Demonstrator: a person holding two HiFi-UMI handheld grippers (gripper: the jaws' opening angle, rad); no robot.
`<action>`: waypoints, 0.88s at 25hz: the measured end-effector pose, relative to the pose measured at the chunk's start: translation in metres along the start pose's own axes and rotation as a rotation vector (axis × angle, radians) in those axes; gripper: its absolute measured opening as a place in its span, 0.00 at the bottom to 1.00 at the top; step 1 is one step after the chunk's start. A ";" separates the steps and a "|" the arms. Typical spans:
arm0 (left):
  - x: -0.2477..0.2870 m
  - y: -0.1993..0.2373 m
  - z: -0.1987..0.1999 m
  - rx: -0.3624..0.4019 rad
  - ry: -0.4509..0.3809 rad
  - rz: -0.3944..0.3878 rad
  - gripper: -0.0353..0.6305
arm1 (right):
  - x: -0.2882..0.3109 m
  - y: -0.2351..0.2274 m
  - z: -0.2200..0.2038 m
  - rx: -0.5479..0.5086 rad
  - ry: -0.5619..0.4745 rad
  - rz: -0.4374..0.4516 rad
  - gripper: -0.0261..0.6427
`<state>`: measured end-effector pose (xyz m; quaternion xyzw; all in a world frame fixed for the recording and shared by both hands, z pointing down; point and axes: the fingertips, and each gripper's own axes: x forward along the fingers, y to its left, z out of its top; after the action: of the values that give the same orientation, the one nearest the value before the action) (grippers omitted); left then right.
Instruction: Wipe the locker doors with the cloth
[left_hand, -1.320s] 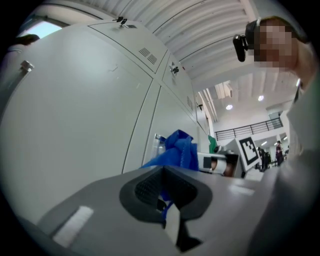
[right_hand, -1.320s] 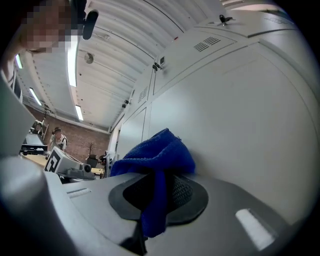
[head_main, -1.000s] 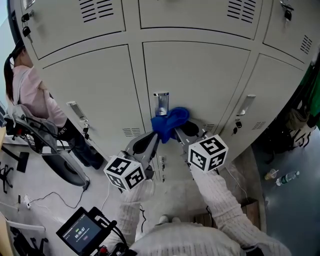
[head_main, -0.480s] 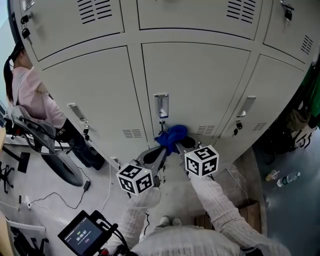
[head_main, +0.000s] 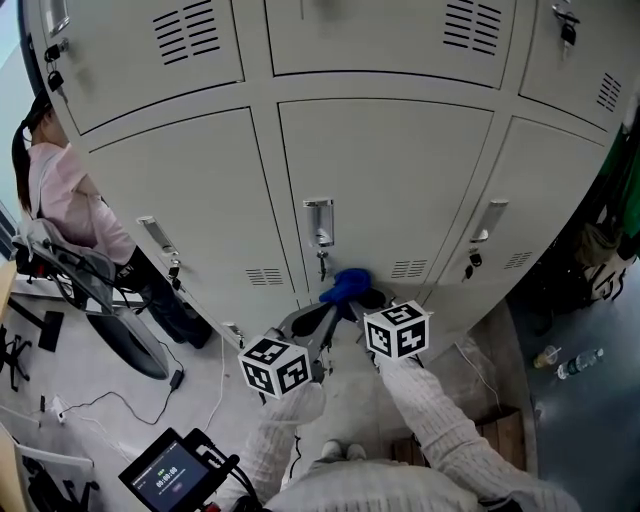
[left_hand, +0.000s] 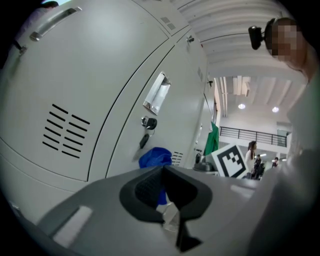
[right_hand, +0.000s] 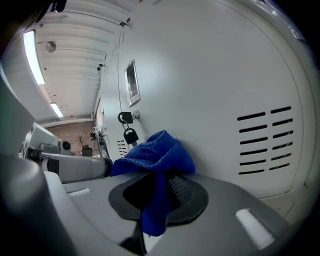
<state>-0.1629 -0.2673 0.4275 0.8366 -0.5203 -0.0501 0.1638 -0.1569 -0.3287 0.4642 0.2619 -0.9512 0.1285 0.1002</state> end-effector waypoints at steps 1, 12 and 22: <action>0.001 -0.001 0.002 0.004 -0.004 0.001 0.05 | 0.000 0.000 0.001 -0.005 0.000 -0.001 0.11; -0.010 -0.063 0.122 0.313 -0.174 -0.085 0.05 | -0.092 0.032 0.148 -0.267 -0.278 0.029 0.11; -0.020 -0.132 0.234 0.564 -0.335 -0.183 0.06 | -0.158 0.055 0.304 -0.542 -0.508 -0.067 0.11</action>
<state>-0.1185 -0.2481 0.1624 0.8723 -0.4562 -0.0552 -0.1670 -0.0904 -0.2986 0.1255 0.2805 -0.9361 -0.2006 -0.0691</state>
